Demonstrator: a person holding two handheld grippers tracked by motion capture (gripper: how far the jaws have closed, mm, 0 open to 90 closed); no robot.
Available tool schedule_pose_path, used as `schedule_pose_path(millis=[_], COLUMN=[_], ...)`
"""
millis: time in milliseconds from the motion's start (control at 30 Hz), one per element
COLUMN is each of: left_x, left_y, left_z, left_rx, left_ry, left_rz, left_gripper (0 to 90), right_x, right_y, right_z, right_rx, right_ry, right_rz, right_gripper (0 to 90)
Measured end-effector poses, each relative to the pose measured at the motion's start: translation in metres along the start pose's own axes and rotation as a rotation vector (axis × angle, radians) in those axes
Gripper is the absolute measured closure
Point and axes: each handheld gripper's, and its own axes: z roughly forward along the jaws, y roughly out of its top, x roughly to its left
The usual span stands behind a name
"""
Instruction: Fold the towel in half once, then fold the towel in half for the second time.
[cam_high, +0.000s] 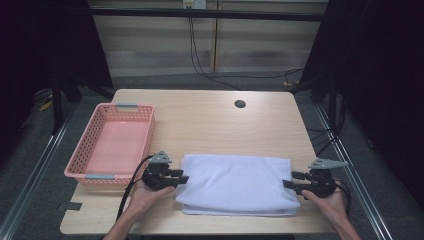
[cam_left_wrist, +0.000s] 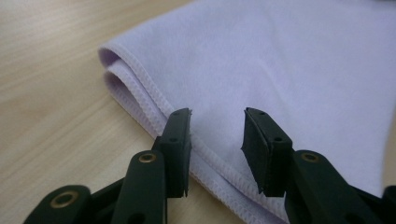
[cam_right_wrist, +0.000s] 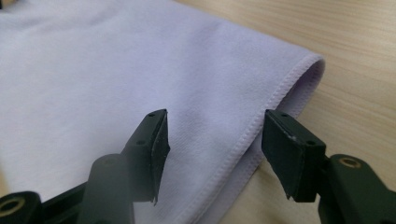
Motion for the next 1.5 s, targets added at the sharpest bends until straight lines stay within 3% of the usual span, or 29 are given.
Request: schedule_pose_path(millis=[67, 133, 267, 433, 600, 667, 767, 867, 1000, 1100, 1200, 1333, 1500], left_x=[0.002, 0.005, 0.004, 0.002, -0.006, -0.011, -0.019, -0.024, -0.023, -0.017, -0.011, -0.002, 0.005], left_y=[-0.002, -0.004, -0.004, 0.0, 0.006, 0.01, 0.013, 0.013, 0.018, 0.022, 0.027, 0.029, 0.028], left_z=[0.005, 0.006, 0.007, 0.014, 0.027, 0.031, 0.034, 0.033, 0.027, 0.023, 0.022, 0.024, 0.03], left_rx=[0.023, 0.013, 0.015, 0.008, -0.004, 0.011, 0.029, 0.044, 0.002, -0.024, -0.029, -0.047, -0.019], left_ry=[-0.01, -0.026, -0.026, -0.039, -0.088, -0.079, -0.1, -0.109, -0.118, -0.087, -0.067, -0.035, -0.053], left_rz=[-0.023, -0.031, -0.017, -0.003, 0.008, 0.029, 0.034, 0.036, 0.023, 0.006, 0.012, -0.016, -0.028], left_gripper=[57.9, 57.8, 57.8, 57.9, 55.7, 56.2, 56.9, 53.8, 49.9, 49.0, 46.2, 46.4, 47.7], right_x=[0.0, 0.001, 0.005, -0.01, -0.029, -0.035, -0.039, -0.04, -0.025, -0.004, 0.019, 0.046, 0.07], right_y=[0.0, 0.0, -0.003, -0.003, -0.003, -0.004, -0.006, -0.009, -0.007, -0.007, -0.008, 0.0, 0.011], right_z=[0.008, 0.016, 0.019, 0.016, 0.011, 0.008, 0.002, -0.006, -0.027, -0.032, -0.025, -0.009, 0.016], right_rx=[0.032, 0.066, 0.066, 0.053, 0.046, 0.044, 0.048, 0.017, -0.071, -0.069, -0.039, -0.022, 0.002], right_ry=[-0.014, -0.032, -0.048, -0.017, -0.043, -0.051, -0.069, -0.091, -0.093, -0.068, -0.014, 0.061, 0.147], right_rz=[-0.008, -0.019, -0.067, -0.03, 0.018, 0.023, 0.036, 0.035, 0.025, -0.025, -0.077, -0.116, -0.141], right_gripper=[40.4, 39.3, 45.7, 65.8, 72.1, 72.6, 71.1, 60.6, 53.2, 48.9, 45.6, 44.5, 42.5])
